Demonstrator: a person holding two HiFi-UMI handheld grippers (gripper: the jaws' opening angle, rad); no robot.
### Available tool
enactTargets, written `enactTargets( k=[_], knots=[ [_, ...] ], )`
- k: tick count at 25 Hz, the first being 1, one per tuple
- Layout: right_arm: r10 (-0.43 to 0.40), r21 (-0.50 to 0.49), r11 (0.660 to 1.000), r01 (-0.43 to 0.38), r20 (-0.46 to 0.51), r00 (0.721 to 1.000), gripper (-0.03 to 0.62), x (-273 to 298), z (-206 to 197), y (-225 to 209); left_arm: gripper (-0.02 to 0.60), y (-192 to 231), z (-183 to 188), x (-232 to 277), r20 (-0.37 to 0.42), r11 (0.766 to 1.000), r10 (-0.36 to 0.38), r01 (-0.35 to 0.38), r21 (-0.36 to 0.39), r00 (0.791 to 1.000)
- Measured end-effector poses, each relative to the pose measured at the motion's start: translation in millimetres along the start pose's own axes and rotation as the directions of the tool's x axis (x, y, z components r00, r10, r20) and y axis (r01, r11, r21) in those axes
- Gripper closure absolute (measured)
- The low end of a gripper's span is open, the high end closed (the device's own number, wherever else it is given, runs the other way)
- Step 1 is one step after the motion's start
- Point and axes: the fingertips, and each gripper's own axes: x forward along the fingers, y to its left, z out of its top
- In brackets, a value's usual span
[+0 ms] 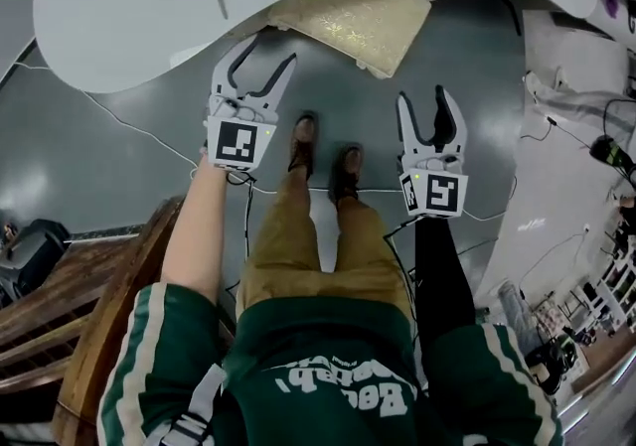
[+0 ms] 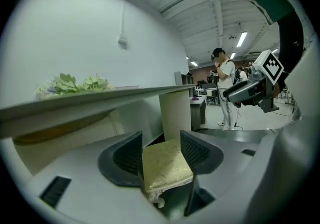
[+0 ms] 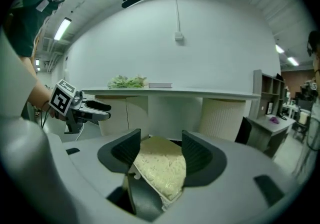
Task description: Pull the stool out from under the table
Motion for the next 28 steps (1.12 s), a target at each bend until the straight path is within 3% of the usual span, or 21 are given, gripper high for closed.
enactTargets(
  k=[6,19,25,28],
  knots=[
    [-0.026,0.038,0.999,0.028,-0.057,0.998,0.318,-0.8,-74.8,-0.9,0.327,-3.3,-65.4,7.1,-0.061,0.999,0.017,-0.019,-0.035,0.998],
    [-0.097,0.123,0.986,0.109,-0.095,0.991,0.299,59.1,-236.7,-13.2,0.314,15.0,-214.3,50.2,-0.122,0.994,0.099,-0.105,-0.041,0.988],
    [-0.093,0.124,0.987,0.104,-0.094,0.991,0.289,91.8,-280.7,-14.5,0.302,29.6,-287.5,83.0,-0.221,0.996,0.084,-0.089,-0.013,0.972],
    [-0.085,0.130,0.987,0.097,-0.089,0.992,0.283,106.2,-288.2,-14.9,0.299,30.8,-298.7,100.3,-0.231,0.998,0.055,-0.059,-0.009,0.972]
  ],
)
